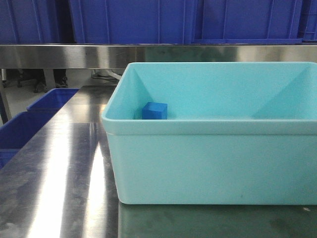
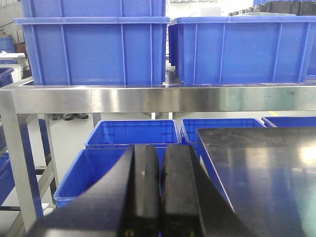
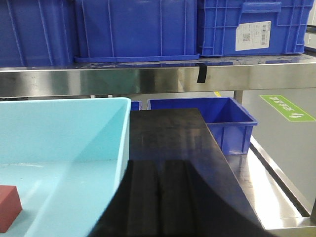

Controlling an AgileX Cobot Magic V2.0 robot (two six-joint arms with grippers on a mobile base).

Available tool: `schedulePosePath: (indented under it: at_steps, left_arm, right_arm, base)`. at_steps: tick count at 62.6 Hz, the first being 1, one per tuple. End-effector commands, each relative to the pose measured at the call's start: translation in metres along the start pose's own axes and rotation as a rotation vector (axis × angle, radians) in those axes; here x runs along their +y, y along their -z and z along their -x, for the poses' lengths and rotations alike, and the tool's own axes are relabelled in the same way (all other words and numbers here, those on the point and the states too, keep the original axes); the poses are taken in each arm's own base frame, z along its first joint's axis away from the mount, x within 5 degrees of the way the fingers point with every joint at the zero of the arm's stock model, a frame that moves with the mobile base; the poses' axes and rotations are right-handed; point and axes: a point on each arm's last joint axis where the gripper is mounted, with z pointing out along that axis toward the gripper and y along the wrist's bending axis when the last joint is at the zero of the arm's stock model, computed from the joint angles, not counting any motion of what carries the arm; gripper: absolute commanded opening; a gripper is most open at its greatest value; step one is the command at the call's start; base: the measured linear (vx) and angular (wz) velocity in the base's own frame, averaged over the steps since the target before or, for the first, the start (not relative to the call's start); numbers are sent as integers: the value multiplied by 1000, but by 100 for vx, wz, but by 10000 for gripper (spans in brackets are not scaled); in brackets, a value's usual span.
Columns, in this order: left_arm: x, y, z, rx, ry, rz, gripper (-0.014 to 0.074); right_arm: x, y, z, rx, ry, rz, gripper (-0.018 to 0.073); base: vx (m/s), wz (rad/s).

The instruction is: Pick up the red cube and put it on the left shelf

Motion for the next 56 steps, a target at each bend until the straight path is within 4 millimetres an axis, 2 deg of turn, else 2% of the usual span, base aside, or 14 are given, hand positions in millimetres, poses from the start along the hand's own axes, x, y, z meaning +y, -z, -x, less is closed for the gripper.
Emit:
schedulePosePath:
  at_steps: [1,56]
  left_arm:
    - [0,1,0,-73,10,0,90]
    - [0,1,0,-73,10,0,90]
  right_arm:
    - [1,3,17,-126,9,2,55]
    - [1,3,20,-155,9,3,55]
  base:
    - [0,0]
    - [0,0]
